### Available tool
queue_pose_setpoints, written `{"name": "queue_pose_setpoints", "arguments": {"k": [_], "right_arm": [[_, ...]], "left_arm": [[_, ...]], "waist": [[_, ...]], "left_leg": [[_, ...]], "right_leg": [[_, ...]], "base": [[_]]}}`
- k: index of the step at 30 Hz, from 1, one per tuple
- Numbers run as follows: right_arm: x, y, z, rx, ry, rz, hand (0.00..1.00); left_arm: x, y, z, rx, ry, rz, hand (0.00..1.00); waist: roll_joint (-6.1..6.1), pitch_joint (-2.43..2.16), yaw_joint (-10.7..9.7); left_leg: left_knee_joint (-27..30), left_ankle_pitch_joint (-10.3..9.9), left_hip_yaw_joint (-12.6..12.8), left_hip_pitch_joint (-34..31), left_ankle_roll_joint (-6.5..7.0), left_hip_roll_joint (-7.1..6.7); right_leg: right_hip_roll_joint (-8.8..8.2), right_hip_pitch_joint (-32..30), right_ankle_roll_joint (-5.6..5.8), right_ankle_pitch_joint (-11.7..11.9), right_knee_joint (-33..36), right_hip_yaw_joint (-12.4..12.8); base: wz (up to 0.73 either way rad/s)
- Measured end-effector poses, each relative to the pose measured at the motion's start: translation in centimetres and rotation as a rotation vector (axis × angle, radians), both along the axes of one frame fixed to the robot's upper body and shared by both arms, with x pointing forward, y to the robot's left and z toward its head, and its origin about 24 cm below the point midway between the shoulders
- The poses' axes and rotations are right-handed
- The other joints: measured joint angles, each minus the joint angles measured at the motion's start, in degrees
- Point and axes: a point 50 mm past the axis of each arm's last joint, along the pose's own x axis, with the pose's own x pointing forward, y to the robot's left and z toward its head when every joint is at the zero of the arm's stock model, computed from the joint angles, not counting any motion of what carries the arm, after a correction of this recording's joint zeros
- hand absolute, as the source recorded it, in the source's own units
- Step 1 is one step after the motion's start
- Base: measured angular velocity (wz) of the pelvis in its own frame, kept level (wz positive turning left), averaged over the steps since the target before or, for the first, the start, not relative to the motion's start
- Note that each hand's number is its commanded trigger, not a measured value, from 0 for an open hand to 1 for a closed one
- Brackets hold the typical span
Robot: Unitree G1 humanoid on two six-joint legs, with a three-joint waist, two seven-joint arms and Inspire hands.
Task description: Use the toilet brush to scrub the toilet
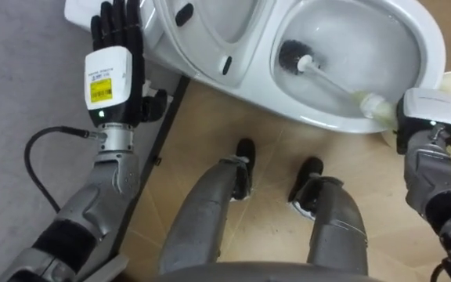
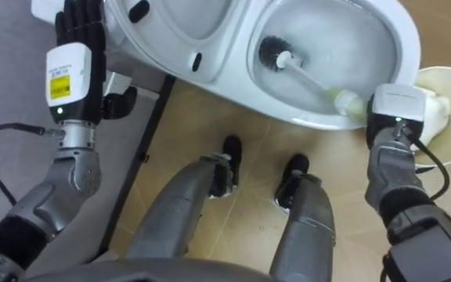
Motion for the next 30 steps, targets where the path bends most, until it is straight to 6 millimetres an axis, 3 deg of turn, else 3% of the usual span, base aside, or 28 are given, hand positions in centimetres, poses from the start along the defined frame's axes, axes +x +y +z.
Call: {"name": "queue_pose_setpoints", "arguments": {"k": [5, 7, 8, 11, 12, 14, 16, 19, 27, 30], "right_arm": [[0.3, -1.7, 0.9, -0.059, 0.024, 0.013, 1.0], [1.0, -2.8, 1.6, -0.033, 0.014, -0.022, 1.0], [1.1, -3.1, 1.8, -0.022, 0.008, -0.037, 1.0], [1.8, -3.5, 2.5, 0.091, -0.064, -0.118, 1.0], [2.2, -3.8, 3.0, 0.135, -0.104, -0.153, 1.0], [2.6, -4.4, 3.7, 0.19, -0.158, -0.215, 1.0], [2.4, -5.0, 3.8, 0.214, -0.171, -0.268, 1.0], [2.4, -5.2, 4.0, 0.248, -0.201, -0.296, 1.0], [0.9, -6.4, 3.1, 0.271, -0.182, -0.392, 1.0], [-0.2, -6.7, 2.3, 0.28, -0.163, -0.417, 1.0]], "left_arm": [[0.3, 0.0, 0.1, -0.023, -0.016, -0.001, 0.0], [0.7, 0.1, 0.5, -0.022, -0.029, -0.017, 0.0], [0.8, 0.1, 0.6, -0.017, -0.034, -0.025, 0.0], [1.1, 0.3, 1.2, -0.002, -0.063, -0.032, 0.0], [1.1, 0.4, 1.5, -0.005, -0.072, -0.033, 0.0], [1.2, 0.3, 1.8, -0.012, -0.083, -0.033, 0.0], [1.2, 0.4, 2.1, -0.014, -0.088, -0.028, 0.0], [1.3, 0.7, 2.2, -0.006, -0.091, -0.018, 0.0], [1.5, 0.9, 1.8, 0.008, -0.001, -0.034, 0.0], [1.2, 0.9, 1.5, 0.02, 0.022, -0.043, 0.0]], "waist": [[-0.19, 0.13, 0.69], [-0.7, 0.4, 0.5], [-1.27, 0.68, 0.56], [-2.37, 0.91, 0.11], [-3.36, 1.16, -0.44], [-3.46, 0.86, -1.02], [-5.71, 0.77, -1.26], [-7.16, 0.84, -2.64], [-7.47, 0.91, -3.83], [-7.36, 0.86, -3.74]], "left_leg": [[1.04, -0.11, 0.02, -0.73, -0.18, 0.44], [1.35, -0.09, 0.05, -1.41, -0.16, 0.13], [1.48, -0.07, 0.12, -1.64, -0.15, 0.06], [2.76, -0.06, 0.33, -2.86, -0.14, -0.56], [2.8, 0.16, 0.22, -3.33, 0.05, -1.13], [3.35, 0.22, 0.35, -3.79, 0.16, -1.32], [3.33, 0.26, 0.9, -3.5, 0.22, -1.37], [3.4, 0.42, 0.72, -2.82, 0.44, -1.44], [0.36, 0.78, 1.0, 1.59, 1.05, -2.59], [0.0, 0.77, 1.21, 2.61, 1.3, -2.82]], "right_leg": [[0.14, -0.4, -0.3, -0.23, 0.39, -0.06], [-0.35, -1.42, -0.31, -0.54, 1.52, 0.03], [-0.39, -1.8, -0.28, -0.59, 1.88, 0.29], [-1.4, -3.62, -0.33, -1.5, 4.4, 0.71], [-1.98, -4.34, -0.26, -1.77, 5.19, 0.78], [-2.16, -4.83, 0.06, -2.12, 5.88, 1.17], [-2.27, -5.1, 0.12, -2.17, 6.34, 1.92], [-2.38, -4.19, 0.15, -2.13, 6.41, 1.58], [-4.16, -0.74, 1.66, -2.21, 6.07, 1.71], [-4.13, 0.17, 1.54, -1.98, 5.81, 1.95]], "base": [[0.0], [0.05], [0.04], [0.1], [0.17], [0.07], [-0.07], [0.05], [0.03], [0.02]]}}
